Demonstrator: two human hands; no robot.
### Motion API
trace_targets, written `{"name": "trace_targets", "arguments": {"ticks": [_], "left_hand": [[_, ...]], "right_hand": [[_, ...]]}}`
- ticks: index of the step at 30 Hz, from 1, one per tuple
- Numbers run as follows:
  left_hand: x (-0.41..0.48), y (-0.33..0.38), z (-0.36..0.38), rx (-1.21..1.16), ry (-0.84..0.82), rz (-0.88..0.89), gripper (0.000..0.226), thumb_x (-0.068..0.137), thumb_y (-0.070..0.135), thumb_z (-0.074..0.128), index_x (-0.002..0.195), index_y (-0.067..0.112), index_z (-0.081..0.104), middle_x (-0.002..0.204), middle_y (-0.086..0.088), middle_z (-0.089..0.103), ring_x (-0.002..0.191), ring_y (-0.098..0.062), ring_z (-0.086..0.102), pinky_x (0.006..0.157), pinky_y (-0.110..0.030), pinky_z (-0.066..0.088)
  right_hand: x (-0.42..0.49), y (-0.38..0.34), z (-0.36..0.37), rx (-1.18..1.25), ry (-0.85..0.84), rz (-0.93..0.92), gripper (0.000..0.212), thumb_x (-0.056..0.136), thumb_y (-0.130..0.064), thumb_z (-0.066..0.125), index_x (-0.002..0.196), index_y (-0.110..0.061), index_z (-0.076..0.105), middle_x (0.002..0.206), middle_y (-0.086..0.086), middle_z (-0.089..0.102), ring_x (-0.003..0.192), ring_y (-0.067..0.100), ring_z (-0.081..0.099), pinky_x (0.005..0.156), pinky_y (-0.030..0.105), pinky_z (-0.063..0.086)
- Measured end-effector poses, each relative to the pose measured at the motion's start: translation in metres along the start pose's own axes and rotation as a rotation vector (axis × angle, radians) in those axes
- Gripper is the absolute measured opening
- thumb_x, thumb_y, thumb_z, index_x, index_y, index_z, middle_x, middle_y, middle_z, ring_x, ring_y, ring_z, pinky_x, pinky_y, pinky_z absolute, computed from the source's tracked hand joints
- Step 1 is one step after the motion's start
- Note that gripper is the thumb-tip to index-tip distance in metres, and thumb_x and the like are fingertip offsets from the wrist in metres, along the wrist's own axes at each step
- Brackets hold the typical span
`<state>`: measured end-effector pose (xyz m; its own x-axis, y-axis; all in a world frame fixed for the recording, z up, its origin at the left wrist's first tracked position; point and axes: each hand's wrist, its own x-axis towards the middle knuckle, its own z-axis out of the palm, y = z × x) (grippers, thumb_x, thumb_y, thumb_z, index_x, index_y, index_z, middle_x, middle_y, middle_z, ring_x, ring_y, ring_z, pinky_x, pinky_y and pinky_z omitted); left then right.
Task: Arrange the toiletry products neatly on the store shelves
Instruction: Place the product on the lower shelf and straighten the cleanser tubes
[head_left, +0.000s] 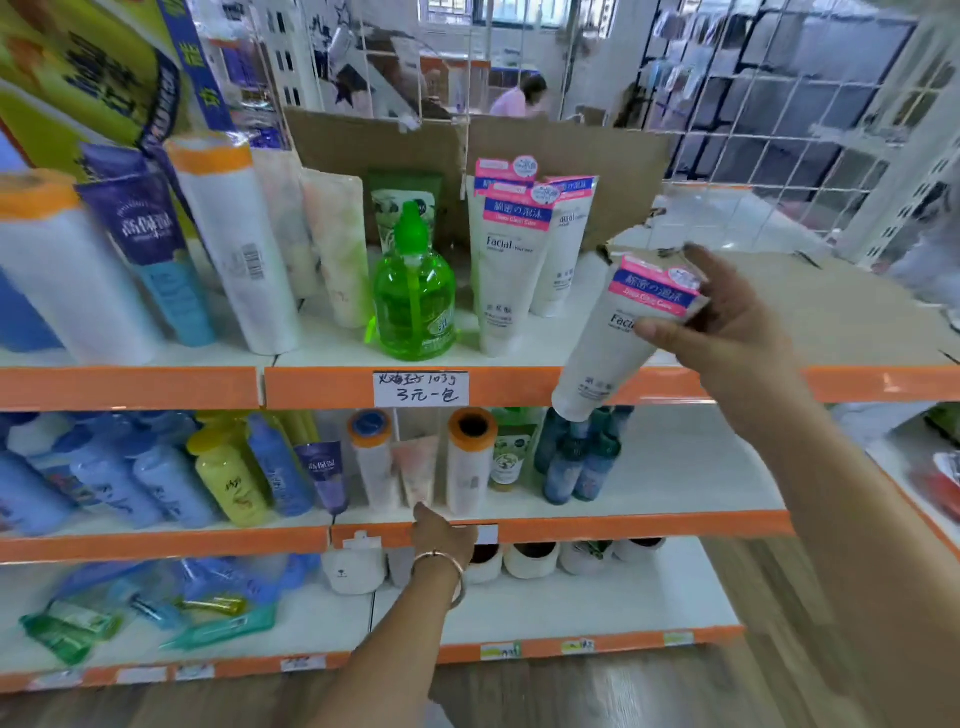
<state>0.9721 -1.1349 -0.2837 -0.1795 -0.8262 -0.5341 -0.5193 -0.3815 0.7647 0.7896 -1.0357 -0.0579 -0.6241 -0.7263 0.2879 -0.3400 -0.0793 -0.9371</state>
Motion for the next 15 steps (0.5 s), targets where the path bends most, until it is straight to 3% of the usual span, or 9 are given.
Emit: {"name": "trace_targets", "arguments": {"ticks": [3,6,9,12,13,15], "left_hand": [[-0.009,0.009,-0.016,-0.057,-0.015,-0.065,0.073,0.080,0.002,0.063,0.141,-0.006,0.023,0.143,-0.026,0.039,0.129,-0.039,0.042,0.109,-0.043,0.039],[-0.019,0.014,-0.030,-0.111,-0.025,-0.092,0.057,0.079,-0.003,0.060,0.131,-0.007,0.038,0.130,-0.028,0.052,0.118,-0.041,0.053,0.095,-0.043,0.048],[-0.036,0.023,-0.047,-0.122,-0.056,-0.067,0.029,0.081,-0.005,0.056,0.108,-0.005,0.046,0.119,-0.027,0.057,0.102,-0.035,0.057,0.079,-0.036,0.045],[-0.044,0.029,-0.062,-0.058,-0.076,-0.019,0.017,0.087,-0.003,0.053,0.104,-0.005,0.051,0.110,-0.020,0.057,0.097,-0.031,0.057,0.073,-0.030,0.041],[-0.045,0.030,-0.066,-0.019,-0.077,-0.008,0.017,0.089,0.000,0.052,0.105,-0.005,0.051,0.099,-0.015,0.055,0.088,-0.027,0.056,0.066,-0.028,0.040],[-0.042,0.029,-0.071,-0.003,-0.045,-0.010,0.037,0.089,0.005,0.051,0.123,-0.005,0.043,0.087,-0.011,0.050,0.073,-0.024,0.051,0.051,-0.026,0.035]], "right_hand": [[0.022,-0.016,0.011,-0.008,0.003,0.032,0.068,0.081,0.000,0.067,0.140,-0.012,0.036,0.097,-0.005,0.060,0.064,-0.012,0.057,0.050,0.002,0.042],[0.043,-0.024,0.022,-0.008,-0.032,0.062,0.048,0.083,0.000,0.065,0.128,-0.005,0.049,0.092,-0.003,0.065,0.065,-0.006,0.058,0.051,0.006,0.043],[0.062,-0.030,0.029,0.021,-0.039,0.068,0.037,0.083,0.001,0.064,0.116,-0.012,0.054,0.101,0.005,0.065,0.070,-0.001,0.059,0.057,0.011,0.044],[0.075,-0.030,0.031,-0.061,-0.075,0.022,0.038,0.083,0.005,0.061,0.117,-0.010,0.055,0.095,0.006,0.063,0.054,-0.012,0.056,0.051,0.008,0.041],[0.077,-0.029,0.031,-0.084,-0.075,0.024,0.041,0.084,0.006,0.060,0.122,-0.008,0.054,0.094,0.007,0.062,0.047,-0.013,0.053,0.046,0.006,0.040],[0.081,-0.024,0.032,-0.096,-0.072,0.039,0.040,0.086,0.005,0.058,0.124,-0.006,0.053,0.095,0.009,0.061,0.041,-0.015,0.050,0.041,0.003,0.038]]}}
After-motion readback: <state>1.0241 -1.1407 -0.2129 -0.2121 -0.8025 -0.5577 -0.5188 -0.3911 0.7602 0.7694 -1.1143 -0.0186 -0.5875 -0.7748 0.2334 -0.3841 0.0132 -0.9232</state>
